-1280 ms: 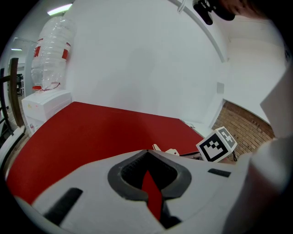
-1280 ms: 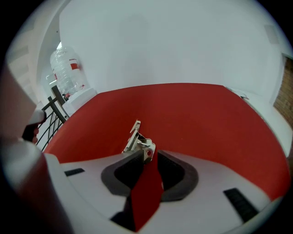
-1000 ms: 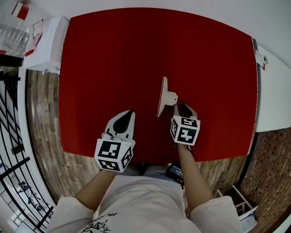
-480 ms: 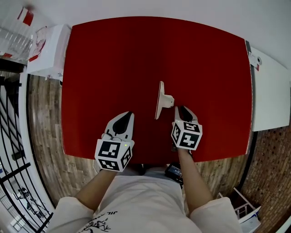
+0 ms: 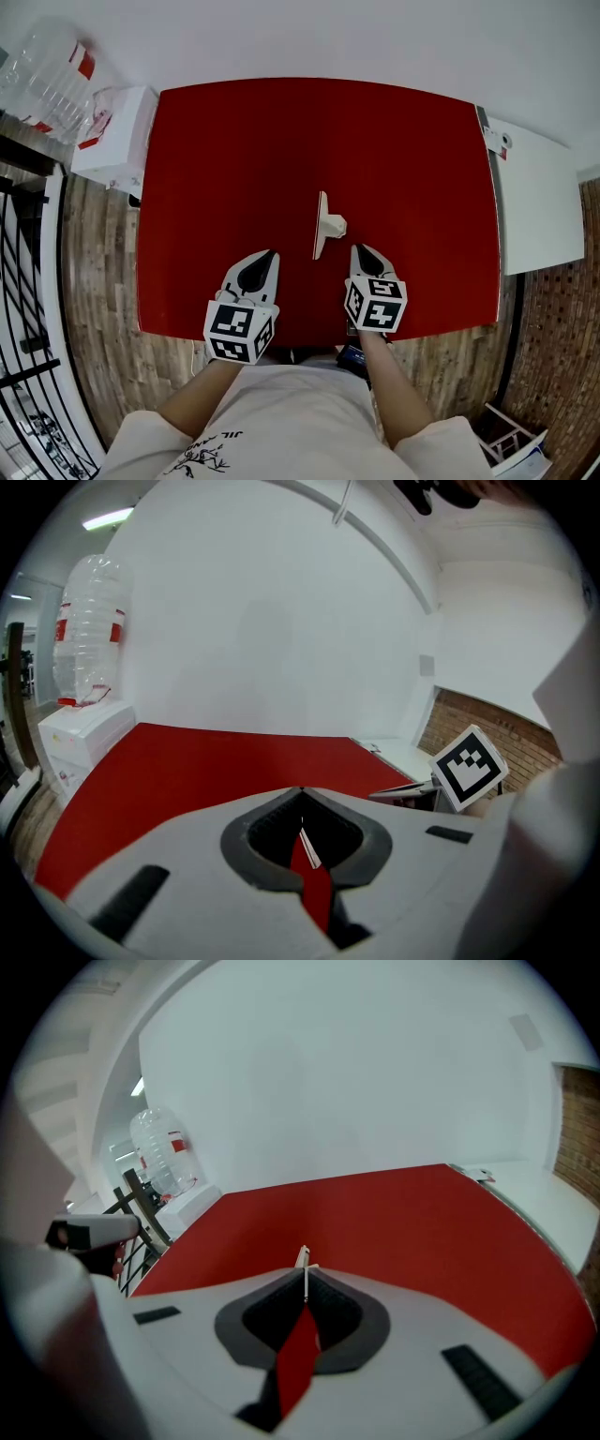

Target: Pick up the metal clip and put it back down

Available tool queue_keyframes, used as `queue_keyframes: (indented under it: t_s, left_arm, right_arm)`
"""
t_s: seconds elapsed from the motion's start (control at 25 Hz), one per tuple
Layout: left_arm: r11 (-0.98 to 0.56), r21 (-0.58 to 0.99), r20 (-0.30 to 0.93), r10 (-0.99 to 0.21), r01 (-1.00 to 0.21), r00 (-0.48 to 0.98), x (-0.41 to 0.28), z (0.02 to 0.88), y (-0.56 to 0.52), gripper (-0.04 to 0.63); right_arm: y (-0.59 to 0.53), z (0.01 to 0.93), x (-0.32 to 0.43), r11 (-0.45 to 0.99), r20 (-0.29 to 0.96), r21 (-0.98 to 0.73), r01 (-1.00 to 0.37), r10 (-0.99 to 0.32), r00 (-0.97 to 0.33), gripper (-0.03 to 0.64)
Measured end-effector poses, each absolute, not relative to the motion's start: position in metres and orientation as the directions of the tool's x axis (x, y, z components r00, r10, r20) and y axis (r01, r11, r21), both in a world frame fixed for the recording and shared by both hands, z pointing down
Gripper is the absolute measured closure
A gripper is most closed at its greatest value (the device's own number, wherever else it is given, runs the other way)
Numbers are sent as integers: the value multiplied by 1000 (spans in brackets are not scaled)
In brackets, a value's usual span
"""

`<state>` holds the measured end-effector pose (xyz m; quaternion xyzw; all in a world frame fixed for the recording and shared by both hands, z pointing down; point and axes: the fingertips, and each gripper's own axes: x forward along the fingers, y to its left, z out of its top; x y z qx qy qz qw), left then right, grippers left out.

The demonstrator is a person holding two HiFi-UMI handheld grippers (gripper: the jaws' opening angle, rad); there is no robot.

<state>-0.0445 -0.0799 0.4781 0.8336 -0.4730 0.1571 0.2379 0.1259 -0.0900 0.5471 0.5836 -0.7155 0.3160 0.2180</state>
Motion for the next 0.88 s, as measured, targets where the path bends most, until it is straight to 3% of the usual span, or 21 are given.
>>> queue_keyframes:
  t_s: [0.88]
  left_arm:
    - [-484, 222, 407, -743, -846, 532, -47, 420, -20, 591]
  right_arm:
    - [-18, 429, 68, 257, 537, -184, -949, -782, -317, 611]
